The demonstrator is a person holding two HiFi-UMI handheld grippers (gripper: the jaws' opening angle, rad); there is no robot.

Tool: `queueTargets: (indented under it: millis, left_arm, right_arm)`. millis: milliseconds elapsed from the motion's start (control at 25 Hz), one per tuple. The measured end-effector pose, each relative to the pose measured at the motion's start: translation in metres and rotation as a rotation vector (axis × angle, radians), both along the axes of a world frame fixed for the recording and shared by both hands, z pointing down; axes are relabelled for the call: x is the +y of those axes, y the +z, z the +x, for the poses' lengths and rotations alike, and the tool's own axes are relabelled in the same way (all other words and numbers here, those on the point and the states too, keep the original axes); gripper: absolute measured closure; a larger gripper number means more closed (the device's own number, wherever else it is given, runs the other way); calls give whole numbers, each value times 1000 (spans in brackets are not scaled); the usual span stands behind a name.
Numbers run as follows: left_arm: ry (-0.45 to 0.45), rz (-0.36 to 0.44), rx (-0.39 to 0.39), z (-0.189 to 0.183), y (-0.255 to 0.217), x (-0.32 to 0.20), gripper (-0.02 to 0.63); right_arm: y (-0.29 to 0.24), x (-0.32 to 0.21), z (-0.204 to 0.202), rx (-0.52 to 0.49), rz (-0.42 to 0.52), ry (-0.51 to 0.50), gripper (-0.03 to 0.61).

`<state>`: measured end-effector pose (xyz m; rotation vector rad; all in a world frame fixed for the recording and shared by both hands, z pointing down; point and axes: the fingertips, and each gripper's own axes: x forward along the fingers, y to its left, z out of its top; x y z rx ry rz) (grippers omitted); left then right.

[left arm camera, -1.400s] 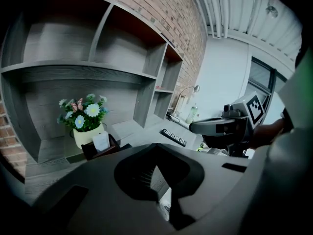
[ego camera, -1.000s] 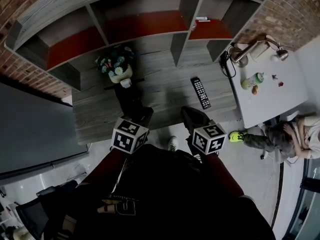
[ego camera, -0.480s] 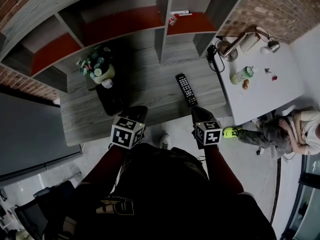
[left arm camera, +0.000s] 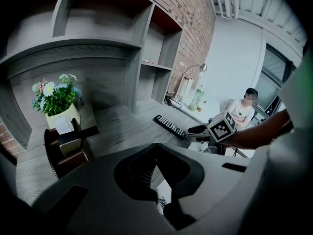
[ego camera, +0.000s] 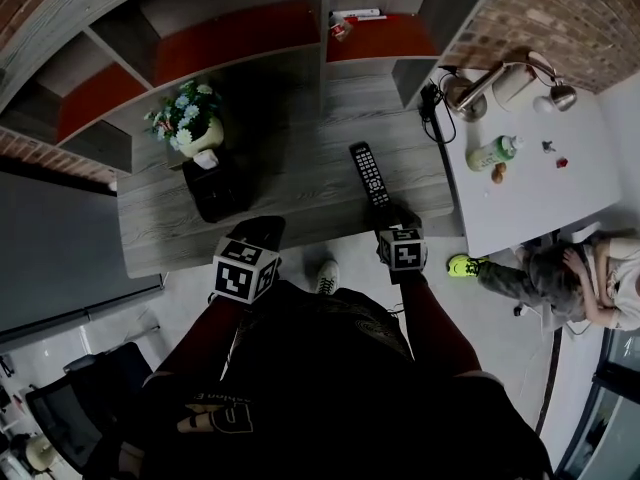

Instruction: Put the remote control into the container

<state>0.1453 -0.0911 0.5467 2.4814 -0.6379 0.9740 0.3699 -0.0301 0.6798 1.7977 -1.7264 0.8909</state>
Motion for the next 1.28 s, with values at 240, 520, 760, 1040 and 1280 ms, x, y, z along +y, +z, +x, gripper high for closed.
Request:
queueTargets:
  millis: [240,520,760,1040,1280]
  left_arm:
    - [-55,-3,-39,-12,3,-8,607]
    - [-100,4,-63,-25,-3,-10,607]
    - [-112,3,-97,-39,2,-5,607]
    - [-126,13,-85,-40,-1,-2,607]
    - [-139,28,-69,-42,-6,4,607]
  right_arm:
    - [20,-16,5,40,35,-56,330]
    - [24,-19,6,65,146,-60,320]
    - [24,-23,6,100,158,-80,319]
    - [27,-30,7,34,70,-63,318]
    - [26,-31,12,27,42,-59,333]
